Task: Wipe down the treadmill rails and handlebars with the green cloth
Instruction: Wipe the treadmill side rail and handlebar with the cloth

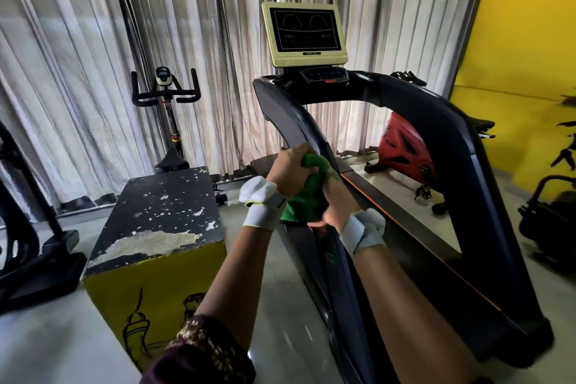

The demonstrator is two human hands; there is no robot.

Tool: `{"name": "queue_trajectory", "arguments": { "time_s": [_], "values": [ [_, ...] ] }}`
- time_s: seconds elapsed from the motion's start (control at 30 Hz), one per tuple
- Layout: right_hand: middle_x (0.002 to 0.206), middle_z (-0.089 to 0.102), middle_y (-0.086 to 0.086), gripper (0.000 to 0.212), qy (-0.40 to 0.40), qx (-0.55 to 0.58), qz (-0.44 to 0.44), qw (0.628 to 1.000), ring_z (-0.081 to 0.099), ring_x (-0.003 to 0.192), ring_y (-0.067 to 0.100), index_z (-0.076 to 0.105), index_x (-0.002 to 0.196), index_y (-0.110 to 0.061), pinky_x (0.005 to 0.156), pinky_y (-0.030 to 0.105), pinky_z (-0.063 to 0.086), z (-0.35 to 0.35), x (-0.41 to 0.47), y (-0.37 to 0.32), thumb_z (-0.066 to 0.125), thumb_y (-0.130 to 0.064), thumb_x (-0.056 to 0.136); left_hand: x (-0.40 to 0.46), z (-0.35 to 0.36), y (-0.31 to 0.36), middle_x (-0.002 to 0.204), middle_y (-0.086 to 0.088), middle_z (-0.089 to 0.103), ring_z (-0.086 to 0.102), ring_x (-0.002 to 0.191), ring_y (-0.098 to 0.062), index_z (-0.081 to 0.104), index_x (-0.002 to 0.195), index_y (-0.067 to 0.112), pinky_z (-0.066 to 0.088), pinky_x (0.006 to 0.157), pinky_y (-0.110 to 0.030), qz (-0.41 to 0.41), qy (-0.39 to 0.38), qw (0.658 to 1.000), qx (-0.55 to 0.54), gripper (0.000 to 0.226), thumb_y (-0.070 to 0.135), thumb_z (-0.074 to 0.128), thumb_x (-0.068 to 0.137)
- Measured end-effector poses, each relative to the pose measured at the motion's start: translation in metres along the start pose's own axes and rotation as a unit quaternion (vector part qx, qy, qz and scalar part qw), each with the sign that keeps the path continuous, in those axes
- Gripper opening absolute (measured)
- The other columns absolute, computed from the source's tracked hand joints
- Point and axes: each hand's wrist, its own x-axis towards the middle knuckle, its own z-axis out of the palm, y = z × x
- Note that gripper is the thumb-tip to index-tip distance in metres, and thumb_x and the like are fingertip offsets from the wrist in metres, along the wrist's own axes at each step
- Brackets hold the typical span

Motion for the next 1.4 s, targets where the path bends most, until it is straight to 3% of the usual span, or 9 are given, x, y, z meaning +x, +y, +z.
{"name": "queue_trajectory", "arguments": {
  "time_s": [0.13, 0.23, 0.37, 0.47, 0.63, 0.87, 1.0, 1.1, 1.4],
  "values": [
    [0.062, 0.068, -0.017, 0.036, -0.082, 0.308, 0.015, 0.948, 0.064, 0.064, -0.007, 0.050, 0.090, -0.021, 0.065, 0.018, 0.050, 0.005, 0.009, -0.002, 0.017, -0.019, 0.106, -0.003, -0.005, 0.007, 0.103, -0.009, 0.066, 0.061, 0.095, -0.023, 0.063, 0.111, 0.009, 0.041, 0.073, -0.021, 0.033, -0.067, 0.997, -0.018, 0.032, 0.016, 0.071, 0.081],
    [0.081, 0.071, 0.008, 0.065, -0.047, 0.412, -0.051, 0.908, 0.068, 0.078, 0.019, 0.062, 0.094, -0.016, 0.078, 0.034, 0.048, 0.009, 0.009, -0.004, 0.011, -0.057, 0.097, -0.005, -0.014, 0.009, 0.094, 0.005, 0.062, 0.057, 0.081, -0.009, 0.064, 0.103, 0.018, 0.043, 0.065, -0.019, 0.013, -0.157, 0.983, -0.095, 0.023, 0.034, 0.065, 0.087],
    [0.106, 0.064, 0.013, 0.076, -0.044, 0.506, -0.074, 0.858, 0.061, 0.099, 0.029, 0.067, 0.110, -0.014, 0.094, 0.044, 0.043, 0.014, 0.022, 0.009, 0.012, -0.064, 0.093, 0.003, -0.009, -0.004, 0.094, -0.004, 0.066, 0.059, 0.069, -0.012, 0.063, 0.093, 0.015, 0.047, 0.057, -0.020, -0.082, -0.075, 0.966, -0.234, 0.017, 0.027, 0.050, 0.097],
    [0.124, 0.054, 0.013, 0.070, -0.019, 0.509, -0.066, 0.858, 0.049, 0.119, 0.032, 0.045, 0.137, -0.016, 0.108, 0.050, 0.034, 0.011, 0.028, 0.017, 0.021, -0.064, 0.093, 0.009, 0.004, -0.025, 0.090, -0.007, 0.067, 0.064, 0.074, -0.024, 0.067, 0.096, 0.014, 0.051, 0.070, -0.033, -0.130, 0.014, 0.964, -0.230, 0.017, 0.017, 0.051, 0.093],
    [0.114, 0.059, 0.009, 0.065, 0.040, 0.485, -0.084, 0.869, 0.057, 0.102, 0.025, 0.046, 0.136, -0.015, 0.098, 0.043, 0.043, -0.009, 0.037, 0.026, 0.025, -0.060, 0.095, 0.021, 0.024, -0.047, 0.089, -0.004, 0.066, 0.058, 0.065, -0.017, 0.064, 0.097, 0.013, 0.052, 0.077, -0.032, -0.182, 0.084, 0.931, -0.306, 0.018, 0.008, 0.048, 0.092],
    [0.139, 0.051, 0.013, 0.071, 0.081, 0.464, -0.093, 0.878, 0.053, 0.120, 0.031, 0.043, 0.142, -0.016, 0.096, 0.041, 0.046, -0.037, 0.085, 0.038, 0.029, -0.064, 0.092, 0.069, 0.073, -0.067, 0.082, -0.002, 0.067, 0.059, 0.069, -0.021, 0.059, 0.073, 0.024, 0.047, 0.070, -0.028, -0.221, 0.073, 0.909, -0.346, 0.027, 0.007, 0.048, 0.089],
    [0.139, 0.052, 0.012, 0.073, 0.091, 0.456, -0.082, 0.881, 0.051, 0.126, 0.030, 0.046, 0.140, -0.018, 0.103, 0.044, 0.043, -0.055, 0.133, 0.041, 0.033, -0.068, 0.088, 0.112, 0.105, -0.075, 0.078, 0.002, 0.066, 0.059, 0.066, -0.018, 0.063, 0.079, 0.021, 0.041, 0.058, -0.022, -0.229, 0.068, 0.908, -0.344, 0.022, 0.007, 0.049, 0.089],
    [0.138, 0.053, 0.012, 0.074, 0.089, 0.445, -0.085, 0.887, 0.052, 0.126, 0.030, 0.046, 0.140, -0.018, 0.106, 0.046, 0.041, -0.067, 0.162, 0.040, 0.034, -0.068, 0.087, 0.140, 0.124, -0.080, 0.084, -0.003, 0.067, 0.059, 0.066, -0.020, 0.064, 0.090, 0.018, 0.044, 0.065, -0.024, -0.234, 0.074, 0.907, -0.343, 0.020, 0.005, 0.049, 0.087],
    [0.139, 0.052, 0.011, 0.077, 0.087, 0.436, -0.067, 0.893, 0.051, 0.127, 0.029, 0.048, 0.138, -0.019, 0.108, 0.048, 0.038, -0.107, 0.278, 0.030, 0.040, -0.070, 0.082, 0.240, 0.180, -0.116, 0.101, -0.017, 0.073, 0.058, 0.068, -0.025, 0.062, 0.076, 0.023, 0.053, 0.081, -0.040, -0.284, 0.116, 0.897, -0.319, 0.019, 0.012, 0.048, 0.082]
  ]
}}
